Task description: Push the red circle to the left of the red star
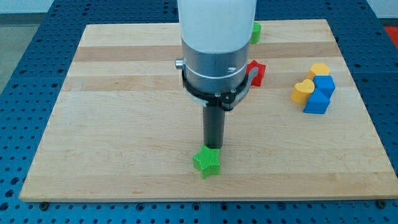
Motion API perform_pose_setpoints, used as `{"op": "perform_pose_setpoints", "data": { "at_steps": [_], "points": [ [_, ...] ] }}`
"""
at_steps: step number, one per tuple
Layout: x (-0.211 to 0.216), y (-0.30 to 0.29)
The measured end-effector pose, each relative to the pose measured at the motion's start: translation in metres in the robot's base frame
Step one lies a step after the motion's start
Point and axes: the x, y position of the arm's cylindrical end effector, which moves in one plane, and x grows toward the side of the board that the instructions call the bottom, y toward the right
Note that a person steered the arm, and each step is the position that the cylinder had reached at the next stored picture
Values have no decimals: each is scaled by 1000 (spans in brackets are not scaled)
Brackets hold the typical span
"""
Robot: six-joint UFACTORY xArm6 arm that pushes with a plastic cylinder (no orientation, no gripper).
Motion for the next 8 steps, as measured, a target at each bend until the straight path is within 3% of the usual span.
{"op": "perform_pose_setpoints", "data": {
  "at_steps": [2,6,8],
  "points": [
    [-66,14],
    [-129,53],
    [-143,-10]
  ]
}}
